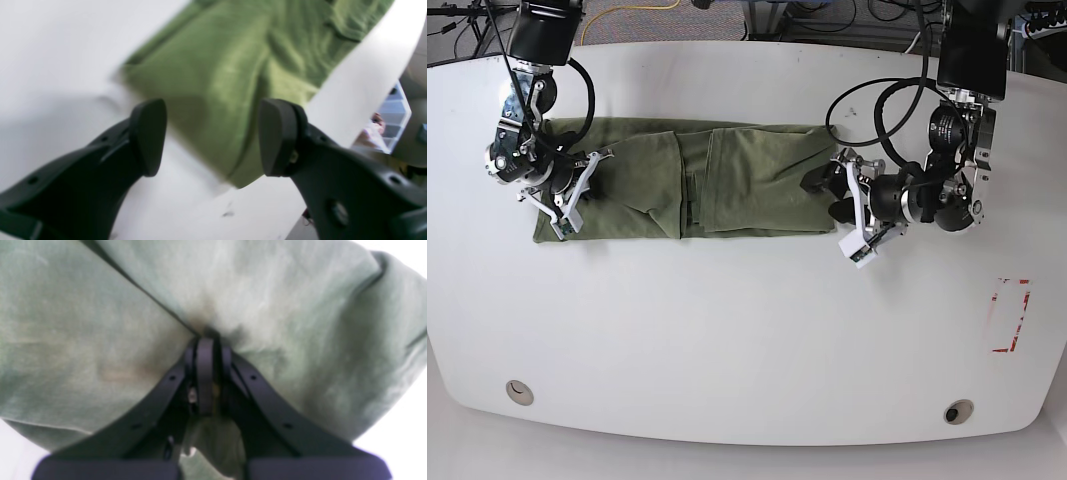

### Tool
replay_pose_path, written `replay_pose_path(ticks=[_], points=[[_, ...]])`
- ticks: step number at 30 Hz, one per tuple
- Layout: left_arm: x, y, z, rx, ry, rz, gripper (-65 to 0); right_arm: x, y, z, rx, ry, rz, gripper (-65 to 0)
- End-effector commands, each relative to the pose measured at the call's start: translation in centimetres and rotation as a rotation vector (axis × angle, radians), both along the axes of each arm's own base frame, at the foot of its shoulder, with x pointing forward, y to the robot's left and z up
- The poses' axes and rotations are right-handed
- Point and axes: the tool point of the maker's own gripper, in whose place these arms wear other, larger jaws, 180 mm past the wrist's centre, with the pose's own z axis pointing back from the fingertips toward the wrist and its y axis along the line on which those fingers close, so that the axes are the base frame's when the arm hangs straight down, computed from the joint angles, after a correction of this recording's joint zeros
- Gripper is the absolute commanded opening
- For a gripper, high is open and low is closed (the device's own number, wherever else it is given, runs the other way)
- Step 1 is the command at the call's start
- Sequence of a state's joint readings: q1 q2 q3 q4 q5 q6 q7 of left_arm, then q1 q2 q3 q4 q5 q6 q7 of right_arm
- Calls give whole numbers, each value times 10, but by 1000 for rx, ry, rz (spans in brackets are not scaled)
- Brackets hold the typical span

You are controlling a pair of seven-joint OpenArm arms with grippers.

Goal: Fold the T-shirt properly
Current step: 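Open the left gripper and press the folded section flat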

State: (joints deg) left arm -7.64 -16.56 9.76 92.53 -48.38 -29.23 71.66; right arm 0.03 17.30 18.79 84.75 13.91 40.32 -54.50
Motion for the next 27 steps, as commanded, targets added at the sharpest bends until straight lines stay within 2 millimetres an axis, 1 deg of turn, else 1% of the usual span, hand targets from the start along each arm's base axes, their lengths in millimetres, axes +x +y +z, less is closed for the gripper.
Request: replay_pose_path(ticks=[1, 8, 12, 18, 19, 22, 27], points=[[-2, -3, 3, -7, -16, -13, -260, 10, -7, 12, -14, -36, -8, -620], [-28, -17, -12, -5, 41, -81, -260, 8, -7, 11, -14, -33, -8, -620], [-41, -27, -15, 10, 58, -147, -260, 8, -7, 11, -14, -33, -8, -620], [-58, -49, -3, -7, 47, -258, -260, 8, -7, 11, -14, -33, -8, -620], [-60, -54, 2, -7, 42, -292, -260, 8, -7, 11, -12, -33, -8, -620], [-70, -64, 7, -1, 52, -375, -260, 8, -7, 11, -12, -33, -8, -620], [-84, -84, 23, -62, 43, -522, -260, 9, -7, 11, -12, -35, -8, -620]])
